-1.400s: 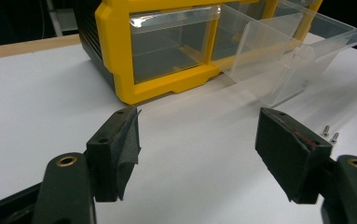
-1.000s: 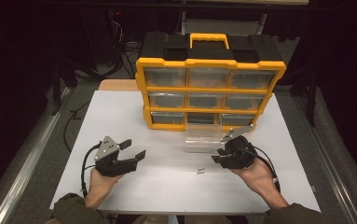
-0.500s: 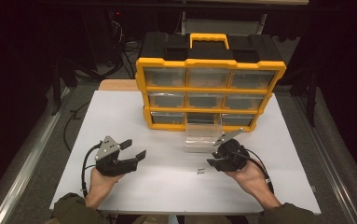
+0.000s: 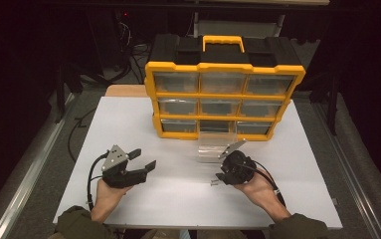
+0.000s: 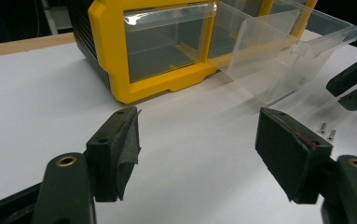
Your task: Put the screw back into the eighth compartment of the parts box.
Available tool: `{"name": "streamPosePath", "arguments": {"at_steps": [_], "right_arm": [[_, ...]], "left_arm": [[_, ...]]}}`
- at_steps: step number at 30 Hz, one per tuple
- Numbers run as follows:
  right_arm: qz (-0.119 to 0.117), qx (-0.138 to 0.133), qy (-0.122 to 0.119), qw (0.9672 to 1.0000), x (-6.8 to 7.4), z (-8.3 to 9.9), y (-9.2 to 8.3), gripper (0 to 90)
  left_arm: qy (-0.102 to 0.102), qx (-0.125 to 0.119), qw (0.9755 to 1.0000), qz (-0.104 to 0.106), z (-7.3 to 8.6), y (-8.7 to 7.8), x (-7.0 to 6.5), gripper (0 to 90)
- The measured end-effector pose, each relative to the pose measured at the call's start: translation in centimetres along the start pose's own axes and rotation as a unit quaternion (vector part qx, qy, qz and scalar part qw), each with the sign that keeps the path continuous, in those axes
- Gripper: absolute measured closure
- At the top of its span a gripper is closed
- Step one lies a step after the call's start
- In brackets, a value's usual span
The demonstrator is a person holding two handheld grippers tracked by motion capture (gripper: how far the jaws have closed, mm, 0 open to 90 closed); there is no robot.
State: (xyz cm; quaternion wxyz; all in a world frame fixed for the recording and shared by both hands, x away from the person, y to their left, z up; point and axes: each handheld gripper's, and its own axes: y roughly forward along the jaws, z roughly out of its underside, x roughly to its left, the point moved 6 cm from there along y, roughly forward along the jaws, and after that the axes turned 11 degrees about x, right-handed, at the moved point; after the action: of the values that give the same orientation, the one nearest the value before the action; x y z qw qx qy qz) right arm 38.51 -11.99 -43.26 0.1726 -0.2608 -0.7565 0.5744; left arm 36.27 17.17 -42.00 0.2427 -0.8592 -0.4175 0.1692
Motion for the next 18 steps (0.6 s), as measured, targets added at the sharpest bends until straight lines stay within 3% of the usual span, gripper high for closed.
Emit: {"name": "streamPosePath", "arguments": {"at_steps": [18], "right_arm": [[-0.006,0.031,-0.015,0.9994,0.8,-0.9,2.0,70.6]], "left_arm": [[-0.003,0.001,1.0000,-0.003,0.0,0.0,0.1,30.9]]}}
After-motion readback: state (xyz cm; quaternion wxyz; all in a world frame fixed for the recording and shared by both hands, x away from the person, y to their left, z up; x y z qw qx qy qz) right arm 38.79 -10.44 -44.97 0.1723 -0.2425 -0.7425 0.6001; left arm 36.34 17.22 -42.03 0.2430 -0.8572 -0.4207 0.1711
